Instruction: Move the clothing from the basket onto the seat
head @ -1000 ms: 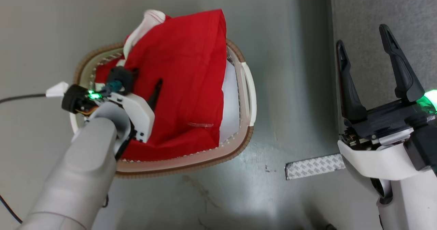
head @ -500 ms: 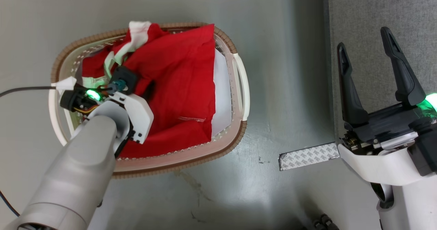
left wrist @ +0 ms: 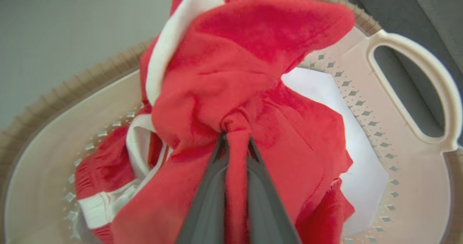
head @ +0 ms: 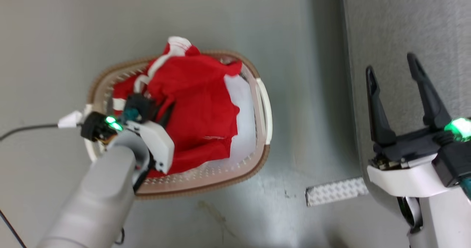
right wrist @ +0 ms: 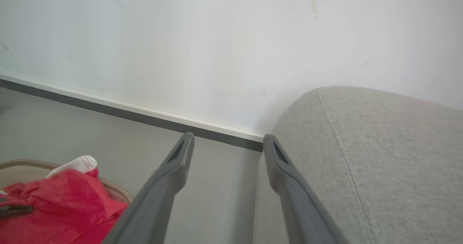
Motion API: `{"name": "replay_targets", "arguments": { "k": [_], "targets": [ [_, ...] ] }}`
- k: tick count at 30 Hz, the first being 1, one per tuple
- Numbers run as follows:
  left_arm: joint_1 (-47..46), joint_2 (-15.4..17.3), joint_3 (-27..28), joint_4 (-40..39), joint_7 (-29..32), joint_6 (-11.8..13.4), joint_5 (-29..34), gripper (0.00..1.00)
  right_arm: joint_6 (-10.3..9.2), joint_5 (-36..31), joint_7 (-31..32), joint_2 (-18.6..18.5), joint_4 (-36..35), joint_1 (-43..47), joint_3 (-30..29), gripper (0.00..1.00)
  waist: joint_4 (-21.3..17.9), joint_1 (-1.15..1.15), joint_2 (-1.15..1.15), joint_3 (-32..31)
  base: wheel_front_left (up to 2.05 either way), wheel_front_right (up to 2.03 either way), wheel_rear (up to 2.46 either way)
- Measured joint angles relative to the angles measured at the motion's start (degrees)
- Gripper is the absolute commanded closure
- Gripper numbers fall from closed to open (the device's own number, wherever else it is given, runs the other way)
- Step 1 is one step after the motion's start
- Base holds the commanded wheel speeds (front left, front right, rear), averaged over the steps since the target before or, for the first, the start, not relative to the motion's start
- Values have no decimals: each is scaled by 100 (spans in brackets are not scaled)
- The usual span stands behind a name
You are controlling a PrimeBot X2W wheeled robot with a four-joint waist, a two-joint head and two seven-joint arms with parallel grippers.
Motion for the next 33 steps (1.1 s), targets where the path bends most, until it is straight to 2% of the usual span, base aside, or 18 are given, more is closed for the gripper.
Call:
{"name": "replay_targets", "arguments": {
  "k": [8,12,21,22,23,25,30,33],
  "targets": [
    [1024,234,71,-1288,-76,0,-603,100,0,-9,0,1,510,517,-196,0,230,-1,0,-1029,0,0,0],
    [1646,368,268,-2108,-85,145,-822,100,0,-1,-1,3,694,766,-252,0,348,-1,0,-1611,0,0,0],
    [3018,809,704,-4185,12,903,-1245,100,0,-43,-1,2,1065,1195,-356,0,552,-2,0,-2841,0,0,0],
    [3018,809,704,-4185,12,903,-1245,100,0,-43,-1,2,1065,1195,-356,0,552,-2,0,-2841,0,0,0],
    [3275,903,822,-4620,53,1113,-1302,100,0,-44,-1,3,1116,1291,-380,0,581,-2,0,-3082,0,0,0],
    [3526,987,957,-5024,58,1333,-1361,100,0,-44,-1,2,1152,1386,-400,0,605,-2,0,-3306,0,0,0],
    [4157,1209,1302,-5710,53,1864,-1413,100,0,-79,-1,3,1278,1650,-407,0,649,-2,0,-3812,0,0,0],
    [4589,1359,1437,-5855,44,2080,-1414,100,0,-146,-1,3,1357,1808,-389,0,665,-2,0,-4086,0,0,0]
  ]
}}
